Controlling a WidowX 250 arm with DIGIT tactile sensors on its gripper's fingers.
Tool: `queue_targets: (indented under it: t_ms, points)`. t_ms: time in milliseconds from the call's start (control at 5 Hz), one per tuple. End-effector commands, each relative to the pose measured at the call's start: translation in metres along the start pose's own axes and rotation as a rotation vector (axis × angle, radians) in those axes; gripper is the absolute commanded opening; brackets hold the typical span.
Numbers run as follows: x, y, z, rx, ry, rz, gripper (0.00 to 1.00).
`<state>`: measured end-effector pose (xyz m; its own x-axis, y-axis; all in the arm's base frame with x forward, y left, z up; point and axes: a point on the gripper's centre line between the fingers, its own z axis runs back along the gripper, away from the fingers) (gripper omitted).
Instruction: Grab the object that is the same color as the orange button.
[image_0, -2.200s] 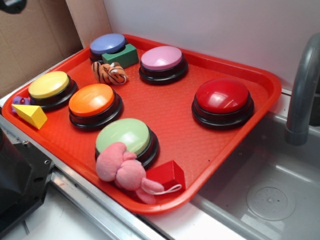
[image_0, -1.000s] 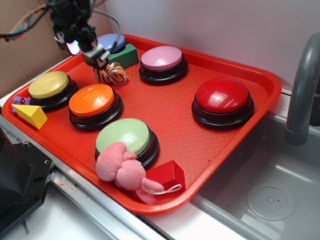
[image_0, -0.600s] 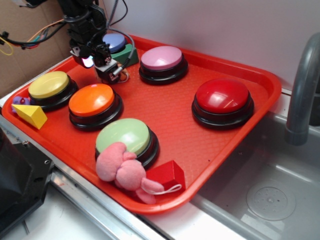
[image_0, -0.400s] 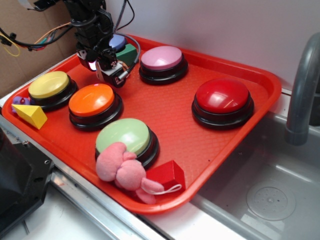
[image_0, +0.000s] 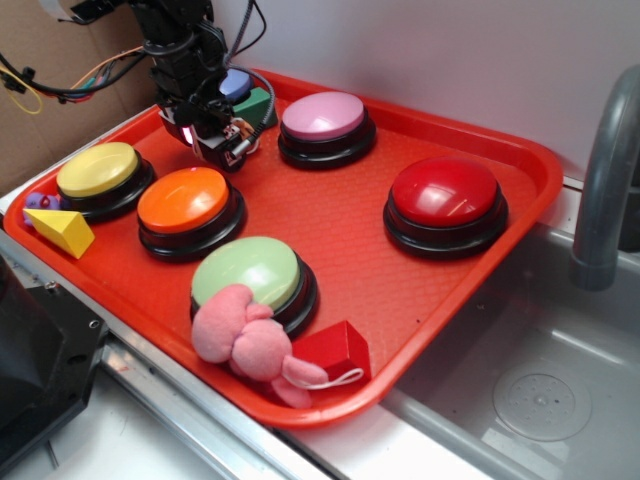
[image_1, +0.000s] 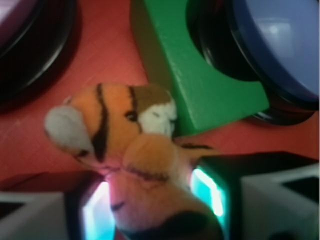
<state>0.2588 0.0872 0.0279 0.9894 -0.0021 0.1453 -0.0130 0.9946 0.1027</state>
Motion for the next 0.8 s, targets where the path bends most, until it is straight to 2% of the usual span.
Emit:
queue_targets:
  t_ms: [0, 200, 400, 600]
  points:
    - [0.013, 0.010, 0.030, 0.045, -0.007, 0.080, 0.00]
    - [0.015, 0.003, 0.070, 0.031, 0.021, 0.134, 0.00]
    - [0.011, -0.014, 0.105, -0.021, 0.049, 0.127, 0.00]
    - [0.004, -0.037, 0.136, -0.054, 0.031, 0.062, 0.00]
